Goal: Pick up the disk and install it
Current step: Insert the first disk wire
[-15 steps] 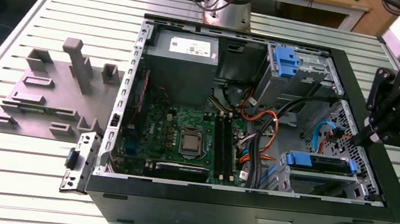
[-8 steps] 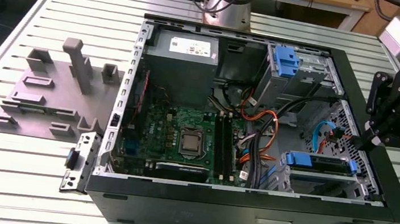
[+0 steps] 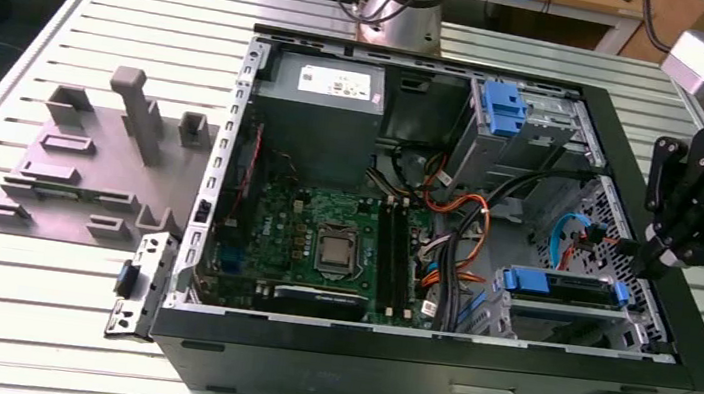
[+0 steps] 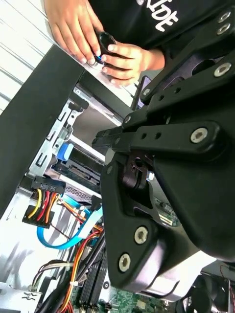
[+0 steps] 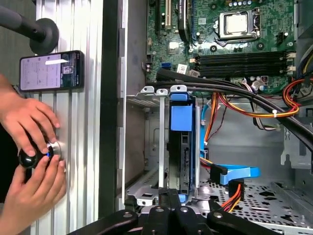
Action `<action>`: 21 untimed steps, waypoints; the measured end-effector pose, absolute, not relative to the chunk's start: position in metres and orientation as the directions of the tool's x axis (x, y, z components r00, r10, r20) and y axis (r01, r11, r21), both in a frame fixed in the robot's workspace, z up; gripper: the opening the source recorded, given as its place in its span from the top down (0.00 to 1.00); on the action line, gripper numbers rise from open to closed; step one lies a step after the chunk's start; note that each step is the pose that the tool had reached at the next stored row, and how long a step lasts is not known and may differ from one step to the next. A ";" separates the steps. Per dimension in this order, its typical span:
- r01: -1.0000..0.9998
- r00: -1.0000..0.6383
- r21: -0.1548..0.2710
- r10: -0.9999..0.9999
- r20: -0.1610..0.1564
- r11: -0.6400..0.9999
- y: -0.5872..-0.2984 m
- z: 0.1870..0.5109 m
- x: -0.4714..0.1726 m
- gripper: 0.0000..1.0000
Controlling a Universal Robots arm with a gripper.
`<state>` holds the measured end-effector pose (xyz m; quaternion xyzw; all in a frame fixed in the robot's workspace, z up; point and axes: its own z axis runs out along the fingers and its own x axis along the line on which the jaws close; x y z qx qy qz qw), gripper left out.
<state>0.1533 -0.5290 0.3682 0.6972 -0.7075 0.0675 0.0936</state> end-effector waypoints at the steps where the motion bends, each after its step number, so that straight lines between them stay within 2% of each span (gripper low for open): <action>1: -0.999 -0.010 0.035 -0.974 0.227 0.019 -0.529 0.368 0.153 0.89; 21: -0.999 -0.010 0.035 -0.974 0.227 0.019 -0.525 0.361 0.153 0.89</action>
